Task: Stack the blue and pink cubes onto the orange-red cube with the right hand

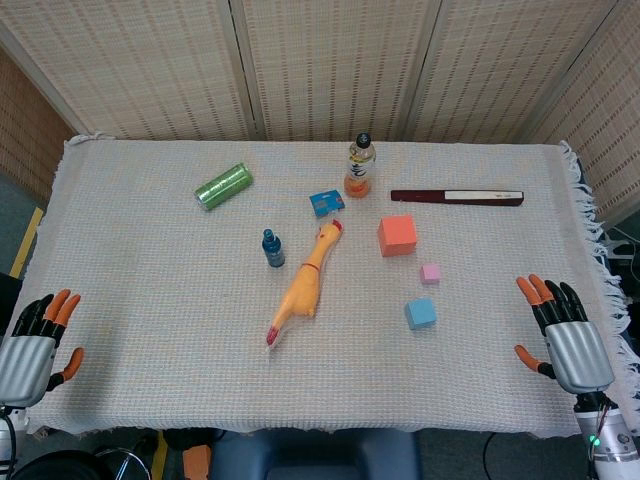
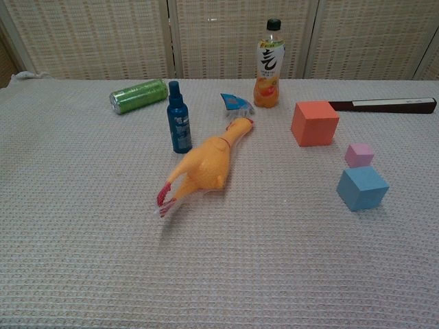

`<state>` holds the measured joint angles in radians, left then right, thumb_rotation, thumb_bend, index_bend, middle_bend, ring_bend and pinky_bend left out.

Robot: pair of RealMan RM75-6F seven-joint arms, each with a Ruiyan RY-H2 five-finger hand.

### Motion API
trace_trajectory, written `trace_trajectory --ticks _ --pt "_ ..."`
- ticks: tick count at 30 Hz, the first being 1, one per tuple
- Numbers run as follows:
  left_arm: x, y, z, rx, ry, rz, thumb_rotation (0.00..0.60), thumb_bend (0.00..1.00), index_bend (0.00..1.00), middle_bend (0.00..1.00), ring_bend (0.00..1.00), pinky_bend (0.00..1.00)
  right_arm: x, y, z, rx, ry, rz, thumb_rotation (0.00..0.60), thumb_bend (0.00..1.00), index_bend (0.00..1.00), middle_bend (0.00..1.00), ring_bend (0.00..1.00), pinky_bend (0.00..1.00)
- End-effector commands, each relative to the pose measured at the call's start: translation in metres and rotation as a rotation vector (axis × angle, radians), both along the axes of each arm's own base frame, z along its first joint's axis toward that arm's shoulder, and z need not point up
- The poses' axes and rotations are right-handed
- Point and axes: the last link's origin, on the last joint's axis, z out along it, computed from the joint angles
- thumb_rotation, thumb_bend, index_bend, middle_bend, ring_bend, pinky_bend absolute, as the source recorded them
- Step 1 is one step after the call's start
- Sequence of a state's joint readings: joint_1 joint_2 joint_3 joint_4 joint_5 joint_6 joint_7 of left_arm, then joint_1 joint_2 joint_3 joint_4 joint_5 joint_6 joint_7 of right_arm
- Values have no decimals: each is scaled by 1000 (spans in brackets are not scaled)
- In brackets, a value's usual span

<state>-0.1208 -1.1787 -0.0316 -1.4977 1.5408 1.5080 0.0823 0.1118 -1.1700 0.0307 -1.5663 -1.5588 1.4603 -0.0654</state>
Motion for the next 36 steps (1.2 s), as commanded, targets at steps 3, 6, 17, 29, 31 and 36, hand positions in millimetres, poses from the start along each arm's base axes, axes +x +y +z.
trace_trajectory --ticks 3,6,17,29,31,36 --pt "-1 -1 -5 -17 3 5 600 414 0 0 0 81 -3 -1 -9 40 6 -22 600 114 0 0 0 0" --pt "0 -1 -4 -18 -8 2 600 415 0 0 0 81 2 -9 -20 93 4 -21 600 114 0 0 0 0" --pt "-1 1 -2 -31 -29 0 600 414 0 0 0 81 41 -74 -74 304 62 16 600 114 22 0 0 0" --pt "-5 3 3 -31 -49 18 600 414 0 0 0 81 57 -100 -113 359 81 27 600 115 232 0 0 0" --pt "-5 3 4 -30 -51 17 600 415 0 0 0 81 56 -100 -116 362 79 25 600 115 253 0 0 0" --pt "-5 2 4 -31 -50 22 600 415 0 0 0 81 55 -102 -121 363 90 20 600 118 294 0 0 0"
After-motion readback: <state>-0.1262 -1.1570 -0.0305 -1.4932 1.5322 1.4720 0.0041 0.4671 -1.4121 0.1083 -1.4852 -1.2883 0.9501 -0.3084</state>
